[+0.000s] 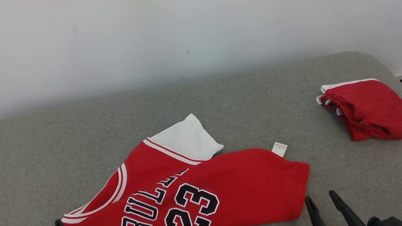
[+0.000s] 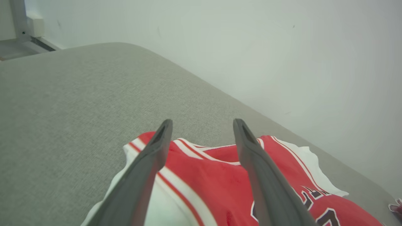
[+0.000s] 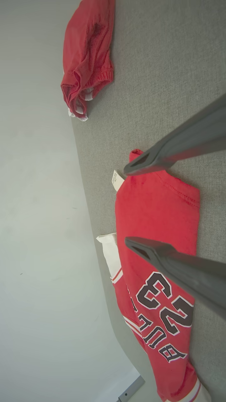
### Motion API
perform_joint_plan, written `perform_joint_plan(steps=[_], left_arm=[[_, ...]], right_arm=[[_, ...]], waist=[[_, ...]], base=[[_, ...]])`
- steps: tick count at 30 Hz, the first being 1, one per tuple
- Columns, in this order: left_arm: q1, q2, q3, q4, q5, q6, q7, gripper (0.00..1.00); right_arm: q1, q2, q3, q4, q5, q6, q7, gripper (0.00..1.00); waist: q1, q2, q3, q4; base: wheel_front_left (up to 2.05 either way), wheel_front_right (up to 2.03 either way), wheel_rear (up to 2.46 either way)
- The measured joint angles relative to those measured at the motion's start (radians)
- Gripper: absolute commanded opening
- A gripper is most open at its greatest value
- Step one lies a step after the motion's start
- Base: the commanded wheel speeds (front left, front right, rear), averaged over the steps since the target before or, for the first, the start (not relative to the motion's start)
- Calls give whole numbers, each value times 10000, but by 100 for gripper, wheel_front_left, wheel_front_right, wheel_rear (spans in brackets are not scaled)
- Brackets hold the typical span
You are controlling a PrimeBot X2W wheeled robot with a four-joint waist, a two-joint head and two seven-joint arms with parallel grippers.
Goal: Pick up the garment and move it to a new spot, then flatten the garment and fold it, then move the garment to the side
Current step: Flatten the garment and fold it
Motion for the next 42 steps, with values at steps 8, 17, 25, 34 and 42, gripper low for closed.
perform_joint_plan(steps=[8, 17, 25, 34, 42], left_arm=[[612, -259, -667, -1260, 3285, -140, -2, 100], [753, -414, -1639, -1492, 4163, -395, 0, 100], [727, -445, -1937, -1463, 4245, -420, 0, 100], [735, -447, -2031, -1461, 4186, -328, 0, 100], [762, -449, -2065, -1425, 4096, -244, -2, 100]], right_arm=[[-558, -107, 50, 1747, 1093, 0, 0, 100], [-1959, -171, 782, 4567, 3845, 0, 0, 100], [-2723, -376, 1881, 5827, 6205, 0, 69, 100], [-3041, -750, 2978, 5992, 7047, 0, -4, 0], [-2799, -1764, 4199, 5438, 7448, 0, 0, 0]], waist=[[0, 0, -53, 241], [0, 0, -58, 854], [0, 0, -3, 1468], [0, 0, 99, 1743], [0, 0, 53, 1426]], base=[[0, 0, 0], [0, 0, 0], [0, 0, 0], [0, 0, 0], [0, 0, 0]])
